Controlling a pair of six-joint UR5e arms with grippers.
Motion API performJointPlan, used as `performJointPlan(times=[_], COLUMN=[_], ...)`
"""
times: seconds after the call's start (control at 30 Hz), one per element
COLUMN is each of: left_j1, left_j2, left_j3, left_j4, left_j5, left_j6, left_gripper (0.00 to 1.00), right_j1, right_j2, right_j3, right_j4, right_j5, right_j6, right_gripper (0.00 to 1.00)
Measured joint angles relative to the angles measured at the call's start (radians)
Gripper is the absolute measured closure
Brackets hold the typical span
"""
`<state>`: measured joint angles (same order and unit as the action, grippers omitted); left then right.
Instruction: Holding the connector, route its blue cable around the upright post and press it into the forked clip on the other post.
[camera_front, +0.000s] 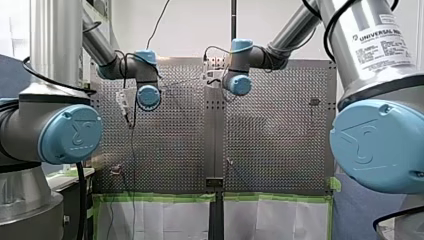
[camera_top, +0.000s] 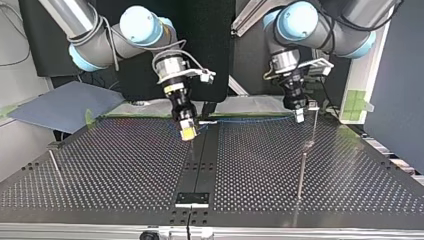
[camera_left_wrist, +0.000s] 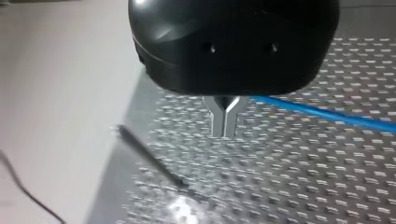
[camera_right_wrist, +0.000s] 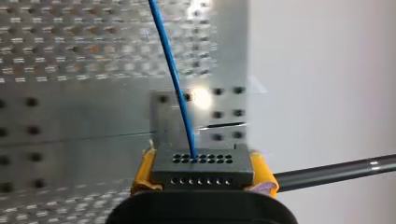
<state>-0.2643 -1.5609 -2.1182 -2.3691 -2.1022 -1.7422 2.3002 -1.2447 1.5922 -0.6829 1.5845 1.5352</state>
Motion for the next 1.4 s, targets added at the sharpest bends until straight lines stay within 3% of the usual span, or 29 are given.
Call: performJointPlan(times=[0.3, 0.67, 0.73, 0.97, 1.2, 1.4], left_j1=[0.000, 0.016, 0.022, 0.053, 0.077, 0.096], left_j2=[0.081, 0.171, 0.189, 0.229, 0.189, 0.171], left_j3=[0.080, 0.170, 0.187, 0.248, 0.310, 0.338], left_j4=[-0.082, -0.171, -0.189, -0.250, -0.299, -0.303], left_j5=[-0.004, -0.035, -0.039, -0.028, 0.000, 0.034], left_j6=[-0.015, -0.032, -0.032, -0.032, -0.034, -0.037], left_gripper=[1.00, 1.00, 1.00, 1.00, 1.00, 1.00], right_j1=[-0.001, -0.016, -0.017, -0.019, -0.020, -0.020], right_j2=[-0.081, -0.169, -0.170, -0.124, -0.095, -0.083], right_j3=[-0.077, -0.142, -0.147, -0.159, -0.175, -0.191], right_j4=[0.081, 0.172, 0.188, 0.256, 0.317, 0.335], right_j5=[0.001, 0.000, -0.002, -0.014, -0.030, -0.047], right_j6=[-0.031, -0.038, -0.041, -0.079, -0.086, -0.086], right_gripper=[1.00, 1.00, 1.00, 1.00, 1.00, 1.00])
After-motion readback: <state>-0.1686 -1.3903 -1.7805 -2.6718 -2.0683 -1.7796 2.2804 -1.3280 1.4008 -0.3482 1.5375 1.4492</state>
